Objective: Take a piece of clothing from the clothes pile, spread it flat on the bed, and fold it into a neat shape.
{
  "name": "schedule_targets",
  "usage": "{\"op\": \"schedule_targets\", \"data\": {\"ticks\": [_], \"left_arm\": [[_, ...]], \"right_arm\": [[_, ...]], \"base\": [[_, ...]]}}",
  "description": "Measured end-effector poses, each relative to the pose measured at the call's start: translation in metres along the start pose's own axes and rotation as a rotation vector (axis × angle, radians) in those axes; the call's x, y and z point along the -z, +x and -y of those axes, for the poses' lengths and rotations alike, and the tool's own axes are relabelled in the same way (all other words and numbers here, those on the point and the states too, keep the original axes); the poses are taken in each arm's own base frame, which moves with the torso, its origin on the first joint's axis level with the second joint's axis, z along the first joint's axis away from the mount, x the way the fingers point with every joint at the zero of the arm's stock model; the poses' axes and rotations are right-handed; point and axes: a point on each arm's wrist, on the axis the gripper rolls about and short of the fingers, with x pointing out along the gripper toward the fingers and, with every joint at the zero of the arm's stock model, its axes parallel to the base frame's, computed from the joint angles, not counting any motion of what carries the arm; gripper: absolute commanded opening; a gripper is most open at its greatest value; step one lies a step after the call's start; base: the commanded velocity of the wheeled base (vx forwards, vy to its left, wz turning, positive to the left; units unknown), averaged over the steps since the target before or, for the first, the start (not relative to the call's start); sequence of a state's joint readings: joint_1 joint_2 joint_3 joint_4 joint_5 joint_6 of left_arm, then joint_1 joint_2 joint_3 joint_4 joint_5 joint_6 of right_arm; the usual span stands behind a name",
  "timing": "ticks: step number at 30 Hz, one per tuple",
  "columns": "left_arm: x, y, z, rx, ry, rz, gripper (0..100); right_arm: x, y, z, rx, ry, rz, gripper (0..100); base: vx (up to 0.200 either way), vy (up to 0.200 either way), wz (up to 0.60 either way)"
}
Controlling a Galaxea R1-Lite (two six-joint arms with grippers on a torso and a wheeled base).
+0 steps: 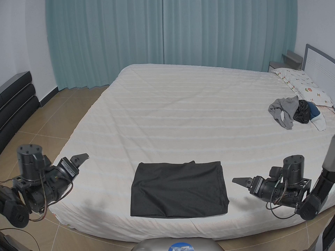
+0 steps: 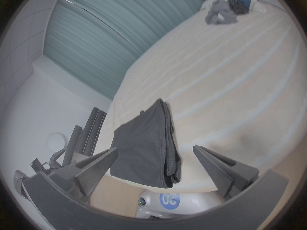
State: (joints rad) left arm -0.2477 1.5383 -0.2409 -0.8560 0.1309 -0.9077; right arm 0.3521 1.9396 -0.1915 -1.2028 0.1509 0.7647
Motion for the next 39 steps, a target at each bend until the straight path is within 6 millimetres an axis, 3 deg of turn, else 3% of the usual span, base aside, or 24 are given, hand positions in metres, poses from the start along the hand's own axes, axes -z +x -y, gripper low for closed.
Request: {"op": "schedule_targets", "data": {"ticks": [8, 17, 28, 39], "left_arm": [[-0.015, -0.057, 0.002, 0.004, 0.141, 0.137, 100], [-0.023, -0.102, -0.001, -0.010, 0.299, 0.313, 100], [-0.019, -0.147, -0.019, -0.065, 0.406, 0.422, 100], [-0.009, -0.182, -0.042, -0.134, 0.495, 0.513, 100]], "right_arm": [[-0.012, -0.054, -0.013, 0.033, -0.141, 0.235, 100], [-0.014, -0.114, -0.017, 0.042, -0.274, 0.425, 100], [0.007, -0.169, -0.013, 0.043, -0.386, 0.479, 100], [0.035, -0.208, 0.002, 0.113, -0.442, 0.425, 100]], "base": [[0.000, 0.000, 0.00], [0.000, 0.000, 0.00], [0.000, 0.000, 0.00], [0.000, 0.000, 0.00]]}}
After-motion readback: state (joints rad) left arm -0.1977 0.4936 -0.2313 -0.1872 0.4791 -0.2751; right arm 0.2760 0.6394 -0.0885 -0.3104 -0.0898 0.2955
